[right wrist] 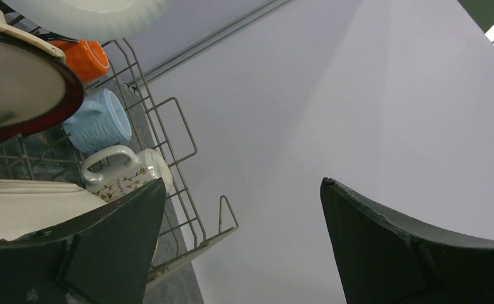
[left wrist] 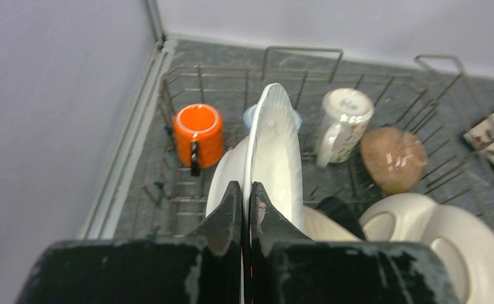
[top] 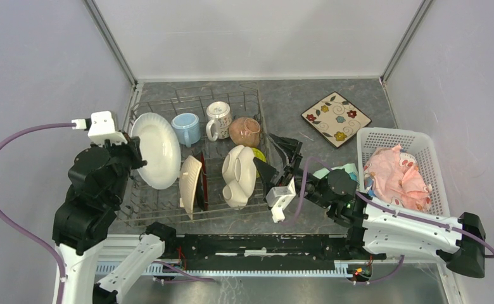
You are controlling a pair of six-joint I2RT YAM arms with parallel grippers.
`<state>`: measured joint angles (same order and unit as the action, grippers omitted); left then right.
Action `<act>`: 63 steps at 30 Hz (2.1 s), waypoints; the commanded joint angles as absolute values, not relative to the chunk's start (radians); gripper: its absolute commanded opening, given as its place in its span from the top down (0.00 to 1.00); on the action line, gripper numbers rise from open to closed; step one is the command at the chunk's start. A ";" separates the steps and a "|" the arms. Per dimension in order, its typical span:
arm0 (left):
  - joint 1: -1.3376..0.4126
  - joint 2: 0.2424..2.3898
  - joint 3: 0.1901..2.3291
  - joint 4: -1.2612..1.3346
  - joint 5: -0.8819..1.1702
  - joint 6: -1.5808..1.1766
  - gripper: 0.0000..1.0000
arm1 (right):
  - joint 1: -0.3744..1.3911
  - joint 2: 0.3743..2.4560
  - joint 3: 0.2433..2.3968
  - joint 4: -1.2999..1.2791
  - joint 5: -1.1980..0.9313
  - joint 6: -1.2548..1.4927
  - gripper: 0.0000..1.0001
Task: Load the mixed dishes into the dish rack
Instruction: Insert the plate into the dish rack.
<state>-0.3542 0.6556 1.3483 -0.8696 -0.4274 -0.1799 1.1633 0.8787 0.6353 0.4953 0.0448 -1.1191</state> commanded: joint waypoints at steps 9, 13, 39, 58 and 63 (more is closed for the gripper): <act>-0.356 0.574 1.338 -0.910 -0.499 -0.034 0.98 | 1.163 0.842 0.596 0.580 0.174 -1.060 0.02; -0.356 0.572 1.316 -0.925 -0.489 0.007 0.98 | 1.161 0.842 0.588 0.581 0.187 -1.066 0.02; -0.356 0.536 1.165 -0.877 -0.469 0.150 0.98 | 1.160 0.811 0.557 0.557 0.200 -1.060 0.02; -0.355 0.591 1.140 -0.905 -0.489 0.036 0.98 | 1.160 0.787 0.543 0.542 0.215 -1.056 0.02; -0.356 0.592 1.148 -0.917 -0.540 0.015 0.98 | 1.160 0.775 0.533 0.541 0.223 -1.063 0.02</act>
